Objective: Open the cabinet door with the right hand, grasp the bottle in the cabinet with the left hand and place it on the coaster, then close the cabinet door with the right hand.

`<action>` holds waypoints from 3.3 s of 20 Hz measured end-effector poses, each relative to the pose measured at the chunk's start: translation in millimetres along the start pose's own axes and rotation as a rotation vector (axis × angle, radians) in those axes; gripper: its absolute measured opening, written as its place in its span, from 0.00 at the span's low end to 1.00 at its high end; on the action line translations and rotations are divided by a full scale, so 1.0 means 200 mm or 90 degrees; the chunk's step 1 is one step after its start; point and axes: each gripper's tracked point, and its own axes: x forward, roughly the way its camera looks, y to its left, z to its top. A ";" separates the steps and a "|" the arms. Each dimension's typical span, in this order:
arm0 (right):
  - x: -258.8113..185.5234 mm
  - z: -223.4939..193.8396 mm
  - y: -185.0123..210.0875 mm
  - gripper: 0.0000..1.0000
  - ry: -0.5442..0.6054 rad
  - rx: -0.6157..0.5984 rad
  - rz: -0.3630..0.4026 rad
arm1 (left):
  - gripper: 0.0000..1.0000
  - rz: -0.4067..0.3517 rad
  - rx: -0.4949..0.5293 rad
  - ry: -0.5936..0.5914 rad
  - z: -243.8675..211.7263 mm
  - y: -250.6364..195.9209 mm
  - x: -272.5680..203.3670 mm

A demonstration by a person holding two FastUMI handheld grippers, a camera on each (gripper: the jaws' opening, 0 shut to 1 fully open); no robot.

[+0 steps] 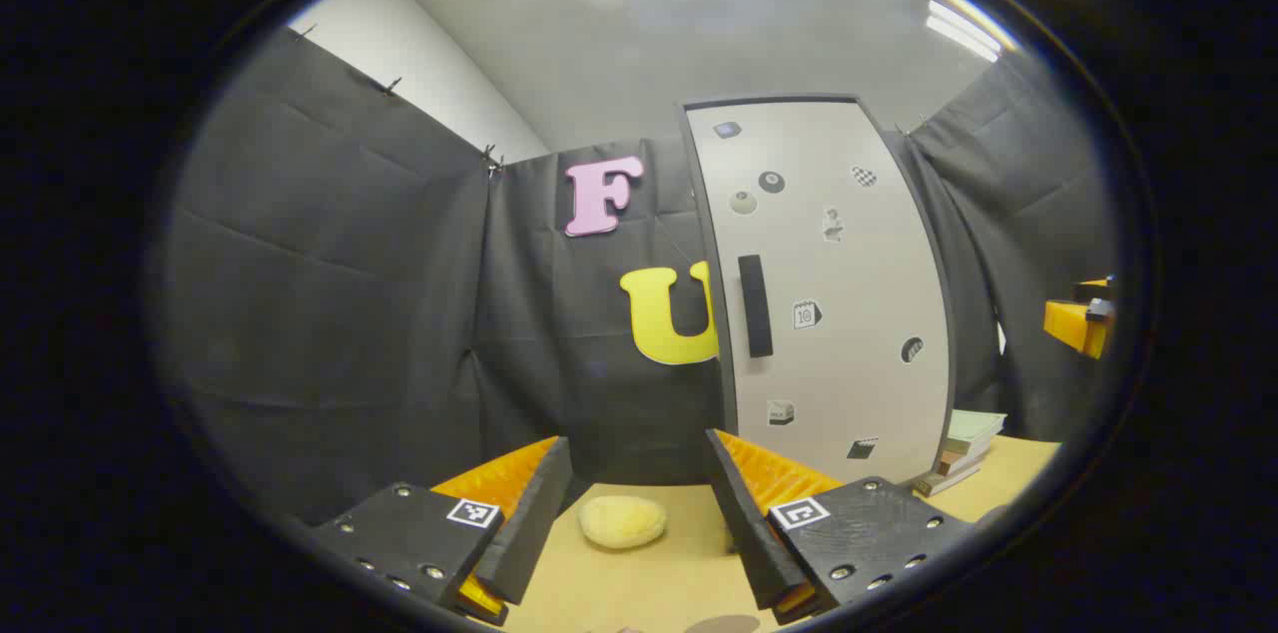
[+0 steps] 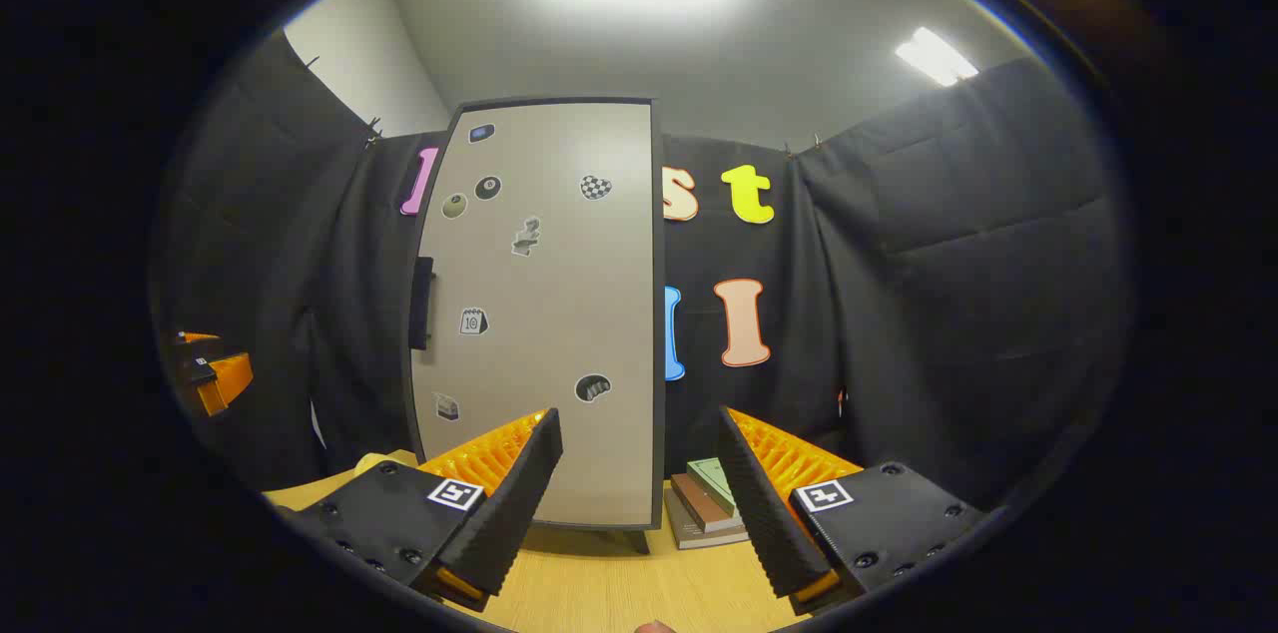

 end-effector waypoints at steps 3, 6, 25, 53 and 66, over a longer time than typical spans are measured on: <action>0.00 -0.02 0.02 0.98 0.010 -0.003 -0.002 | 0.83 -0.001 -0.002 0.005 -0.02 0.02 0.01; 0.00 -0.04 0.02 0.97 0.019 -0.002 -0.004 | 0.82 -0.001 -0.002 0.008 -0.04 0.03 0.02; 0.06 0.01 0.13 0.98 0.015 -0.014 0.019 | 0.83 0.006 0.009 0.007 -0.03 0.09 0.05; 0.65 0.29 1.18 0.98 0.013 0.014 0.203 | 0.80 0.199 0.057 0.056 -0.20 1.00 -0.27; 1.05 0.25 1.49 0.98 0.075 0.011 0.208 | 0.80 0.263 0.057 0.100 -0.34 1.26 -0.35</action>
